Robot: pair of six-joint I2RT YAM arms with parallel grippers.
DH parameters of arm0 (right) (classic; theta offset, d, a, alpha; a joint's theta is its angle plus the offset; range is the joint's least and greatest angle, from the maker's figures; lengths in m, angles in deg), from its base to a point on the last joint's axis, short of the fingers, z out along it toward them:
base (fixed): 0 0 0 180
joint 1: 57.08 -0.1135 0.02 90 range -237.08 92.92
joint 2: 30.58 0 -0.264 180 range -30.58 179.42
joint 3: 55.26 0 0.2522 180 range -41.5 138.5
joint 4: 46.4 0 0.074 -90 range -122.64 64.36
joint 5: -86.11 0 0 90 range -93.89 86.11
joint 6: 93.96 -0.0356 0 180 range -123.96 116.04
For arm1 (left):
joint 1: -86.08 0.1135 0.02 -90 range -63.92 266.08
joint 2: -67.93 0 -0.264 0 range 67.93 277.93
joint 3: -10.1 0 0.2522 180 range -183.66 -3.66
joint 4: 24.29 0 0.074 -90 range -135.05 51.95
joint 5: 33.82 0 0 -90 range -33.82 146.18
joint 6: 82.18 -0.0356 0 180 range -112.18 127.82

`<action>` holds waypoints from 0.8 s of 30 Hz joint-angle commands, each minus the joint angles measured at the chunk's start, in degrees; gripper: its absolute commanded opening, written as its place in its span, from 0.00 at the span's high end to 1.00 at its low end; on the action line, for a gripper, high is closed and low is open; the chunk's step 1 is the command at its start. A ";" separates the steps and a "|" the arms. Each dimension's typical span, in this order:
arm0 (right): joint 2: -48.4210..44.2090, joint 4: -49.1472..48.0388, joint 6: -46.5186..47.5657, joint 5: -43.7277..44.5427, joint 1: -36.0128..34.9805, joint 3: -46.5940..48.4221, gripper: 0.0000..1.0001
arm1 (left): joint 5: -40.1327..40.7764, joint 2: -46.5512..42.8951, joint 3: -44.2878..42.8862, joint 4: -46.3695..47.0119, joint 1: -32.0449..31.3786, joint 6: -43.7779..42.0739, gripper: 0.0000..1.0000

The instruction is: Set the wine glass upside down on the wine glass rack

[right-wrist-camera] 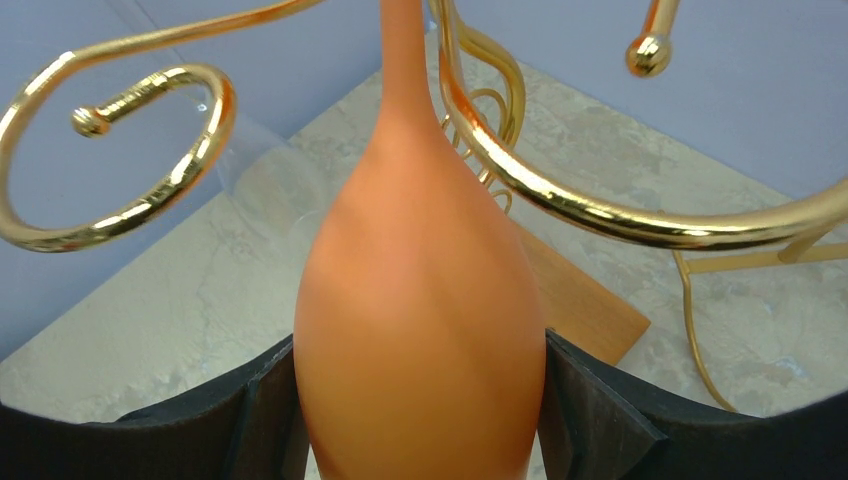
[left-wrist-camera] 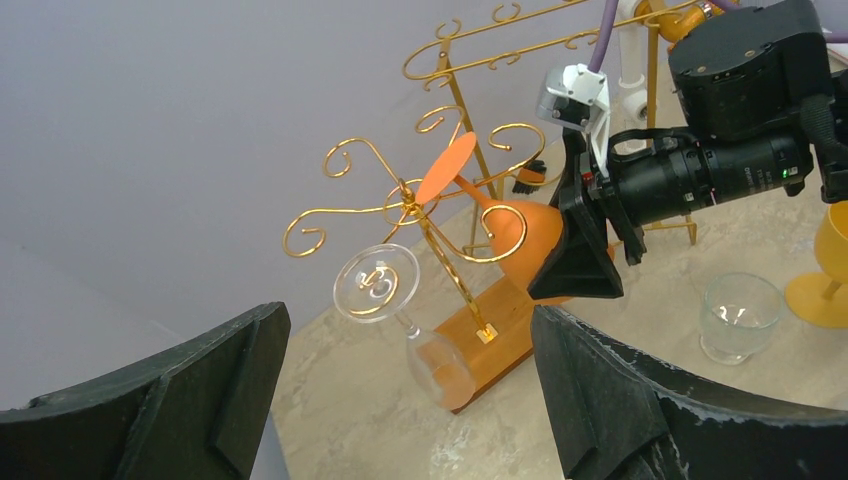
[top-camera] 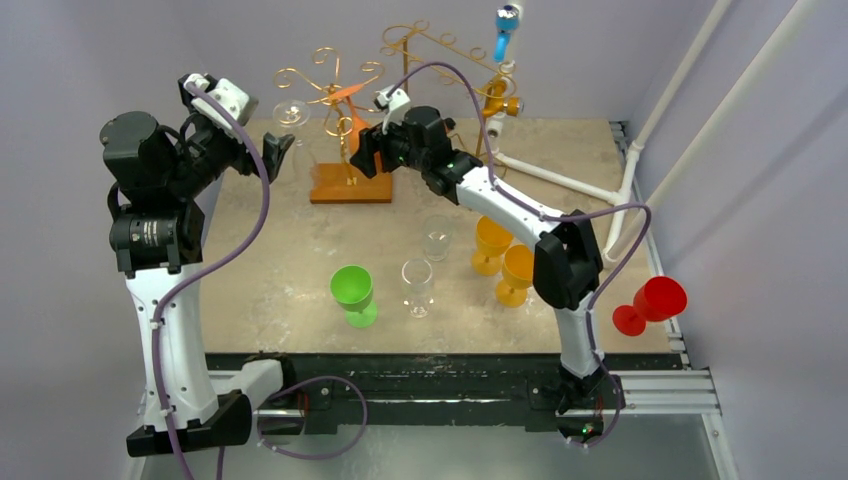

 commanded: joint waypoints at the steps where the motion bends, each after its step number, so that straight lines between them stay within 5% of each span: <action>1: -0.52 -2.78 -0.18 -2.34 -0.10 2.62 0.96 | -0.45 -0.54 -0.04 1.66 -0.20 -0.03 0.00; 24: -6.48 -11.49 2.57 -2.40 -3.33 -8.81 1.00 | 0.07 -0.42 0.78 2.46 -0.17 0.31 0.00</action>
